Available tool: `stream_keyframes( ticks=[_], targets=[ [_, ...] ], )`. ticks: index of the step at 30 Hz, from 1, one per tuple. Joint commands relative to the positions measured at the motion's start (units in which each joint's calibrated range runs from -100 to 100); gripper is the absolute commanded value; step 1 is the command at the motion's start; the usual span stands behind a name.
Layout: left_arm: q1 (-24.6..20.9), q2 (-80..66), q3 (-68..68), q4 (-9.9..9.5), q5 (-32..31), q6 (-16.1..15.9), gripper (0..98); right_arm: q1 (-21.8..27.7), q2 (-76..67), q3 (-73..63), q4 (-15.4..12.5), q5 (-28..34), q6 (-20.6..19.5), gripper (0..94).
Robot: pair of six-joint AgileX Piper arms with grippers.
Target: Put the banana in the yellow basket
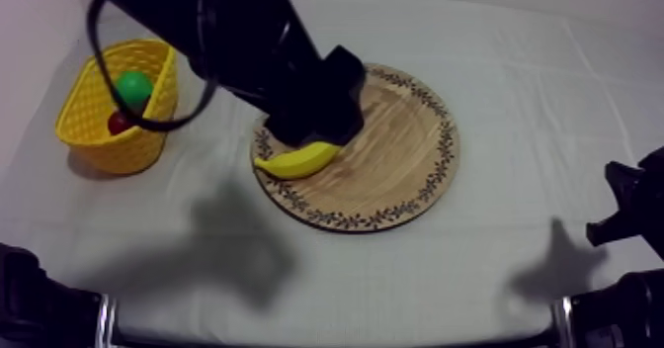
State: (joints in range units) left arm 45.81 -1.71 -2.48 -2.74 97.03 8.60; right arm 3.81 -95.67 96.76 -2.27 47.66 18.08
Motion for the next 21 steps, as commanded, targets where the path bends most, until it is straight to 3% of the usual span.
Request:
stream_keyframes(
  ticks=[1, 11, 21],
  targets=[
    [-0.47, 1.09, 2.41, 0.47, -2.3, -0.39, 84.6, 0.02, 0.0, 0.01, 0.0, 0.0, 0.01, 0.3],
    [-4.11, 11.59, 14.95, 2.33, -13.63, -3.88, 84.3, 0.02, 0.0, 0.01, 0.0, 0.0, 0.01, 0.3],
    [-7.42, 22.49, 13.42, 1.58, -18.03, -6.7, 84.1, 0.02, 0.0, 0.01, 0.0, 0.0, 0.01, 0.3]
  ],
)
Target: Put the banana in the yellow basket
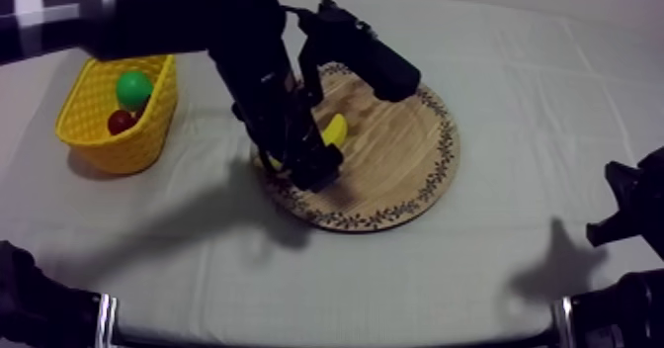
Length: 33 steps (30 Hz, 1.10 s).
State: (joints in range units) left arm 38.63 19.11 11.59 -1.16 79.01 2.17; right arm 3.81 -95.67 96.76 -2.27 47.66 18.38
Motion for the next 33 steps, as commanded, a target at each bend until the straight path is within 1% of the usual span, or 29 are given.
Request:
stream_keyframes(
  ticks=[1, 8, 15, 18, 20, 21, 23, 26, 29, 31, 33],
  targets=[
    [-0.52, 2.74, -1.33, 0.03, -0.1, -0.54, 84.2, 0.02, 0.0, 0.01, 0.0, 0.0, -0.29, 0.3],
    [-1.97, 11.6, -6.56, 0.16, 0.91, -2.5, 84.7, 0.02, 0.0, 0.01, 0.0, 0.0, -0.29, 0.3],
    [-3.02, 18.32, -10.86, 0.34, 2.9, -3.67, 85.2, 0.02, 0.0, 0.01, 0.0, 0.0, -0.29, 0.3],
    [-3.39, 20.71, -13.39, 0.38, 4.15, -4.07, 84.3, 0.02, 0.0, 0.01, 0.0, 0.0, -0.29, 0.3],
    [-3.55, 21.95, -14.94, 0.26, 4.73, -4.07, 81.8, 0.02, 0.0, 0.01, 0.0, 0.0, -0.29, 0.3],
    [-3.6, 22.39, -15.58, 0.17, 4.89, -3.98, 79.4, 0.02, 0.0, 0.01, 0.0, 0.0, -0.29, 0.3],
    [-3.67, 23.12, -16.79, 0.09, 4.87, -3.63, 70.3, 0.02, 0.0, 0.01, 0.0, 0.0, -0.29, 0.3],
    [-3.79, 23.98, -18.13, 0.19, 4.53, -3.32, 51.2, 0.02, 0.0, 0.01, 0.0, 0.0, -0.29, 0.3],
    [-3.83, 24.71, -18.67, 0.26, 4.39, -3.11, 34.2, 0.02, 0.0, 0.01, 0.0, 0.0, -0.29, 0.3],
    [-3.8, 25.04, -18.79, 0.4, 4.35, -3.07, 25.5, 0.02, 0.0, 0.01, 0.0, 0.0, -0.29, 0.3],
    [-3.79, 25.27, -18.73, 0.54, 4.33, -2.96, 19.4, 0.02, 0.0, 0.01, 0.0, 0.0, -0.29, 0.3]
  ],
)
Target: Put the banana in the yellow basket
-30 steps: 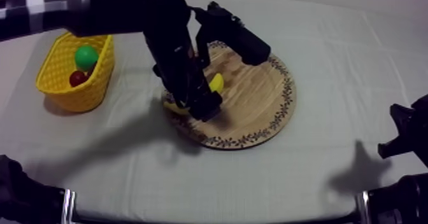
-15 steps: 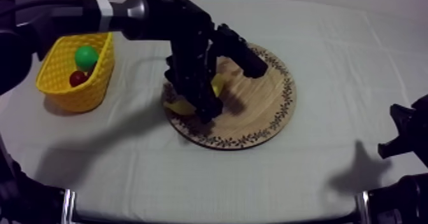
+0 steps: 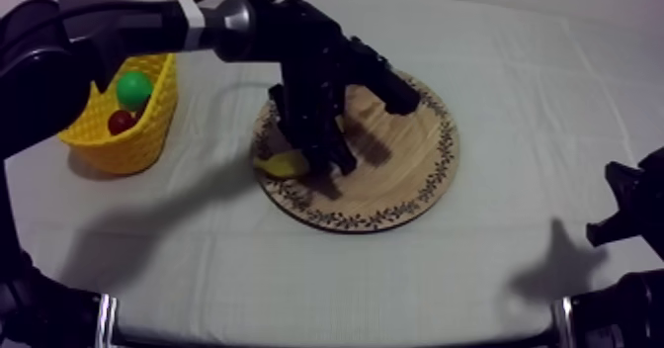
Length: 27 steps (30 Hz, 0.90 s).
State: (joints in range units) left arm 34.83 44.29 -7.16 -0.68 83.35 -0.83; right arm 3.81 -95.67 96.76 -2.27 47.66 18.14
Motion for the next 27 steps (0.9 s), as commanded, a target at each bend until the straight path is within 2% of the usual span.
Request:
stream_keyframes(
  ticks=[1, 9, 16, 20, 27],
  targets=[
    [-0.01, 0.12, 0.16, 0.1, -0.01, 0.15, 17.1, 0.02, 0.0, 0.01, 0.0, 0.0, -0.04, 0.3],
    [-0.03, -3.85, 2.3, 0.58, -0.07, 1.3, 10.9, 0.02, 0.0, 0.01, 0.0, 0.0, -0.04, 0.3],
    [0.95, -16.05, 5.87, 1.3, 0.88, 4.92, 10.1, 0.02, 0.0, 0.01, 0.0, 0.0, -0.04, 0.3],
    [2.01, -23.68, 6.11, 1.56, 3.72, 7.75, 10.1, 0.02, 0.0, 0.01, 0.0, 0.0, -0.04, 0.3],
    [3.36, -32.79, 1.56, 2.18, 12.4, 13.17, 10.1, 0.02, 0.0, 0.01, 0.0, 0.0, -0.04, 0.3]
  ],
)
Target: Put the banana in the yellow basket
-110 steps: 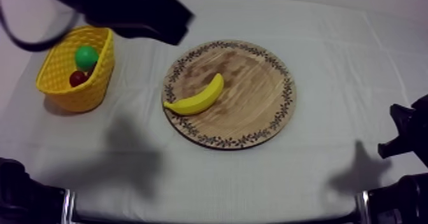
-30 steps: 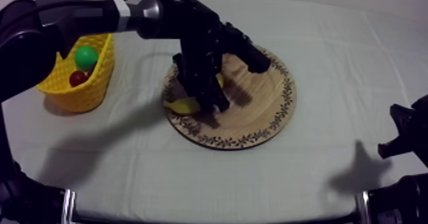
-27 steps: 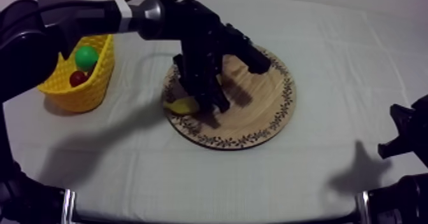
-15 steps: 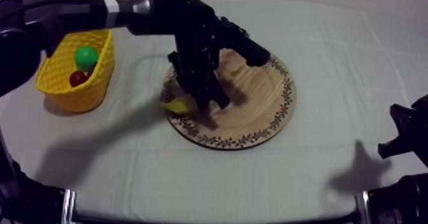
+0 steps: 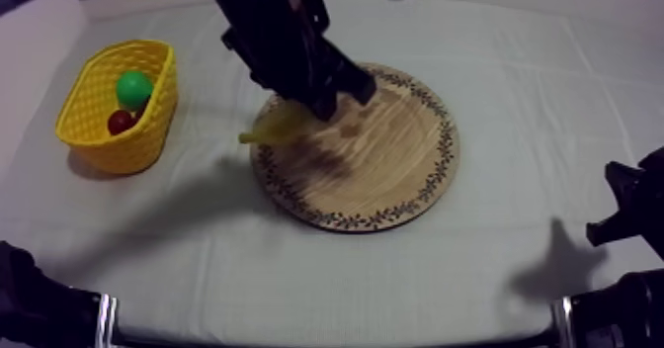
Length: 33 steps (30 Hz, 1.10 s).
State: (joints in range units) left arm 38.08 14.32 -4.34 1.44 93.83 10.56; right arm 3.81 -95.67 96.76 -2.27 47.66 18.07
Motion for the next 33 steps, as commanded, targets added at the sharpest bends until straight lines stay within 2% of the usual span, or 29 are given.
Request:
stream_keyframes(
  ticks=[1, 7, 13, 24, 33],
  targets=[
    [0.22, -3.67, -2.16, 0.19, 3.02, 2.34, 10.1, 0.02, 0.0, 0.01, 0.0, 0.0, 0.02, 0.3],
    [-0.35, -6.51, -4.39, 0.52, 5.58, 3.9, 10.0, 0.02, 0.0, 0.01, 0.0, 0.0, 0.02, 0.3],
    [-4.22, -7.83, -1.66, 0.15, 5.77, 3.76, 10.4, 0.02, 0.0, 0.01, 0.0, 0.0, 0.02, 0.3],
    [-17.92, -11.88, 3.89, -0.65, 5.53, 0.74, 10.4, 0.02, 0.0, 0.01, 0.0, 0.0, 0.02, 0.3],
    [-29.43, -15.21, 9.64, -1.2, 4.02, -3.0, 10.3, 0.02, 0.0, 0.01, 0.0, 0.0, 0.02, 0.3]
  ],
)
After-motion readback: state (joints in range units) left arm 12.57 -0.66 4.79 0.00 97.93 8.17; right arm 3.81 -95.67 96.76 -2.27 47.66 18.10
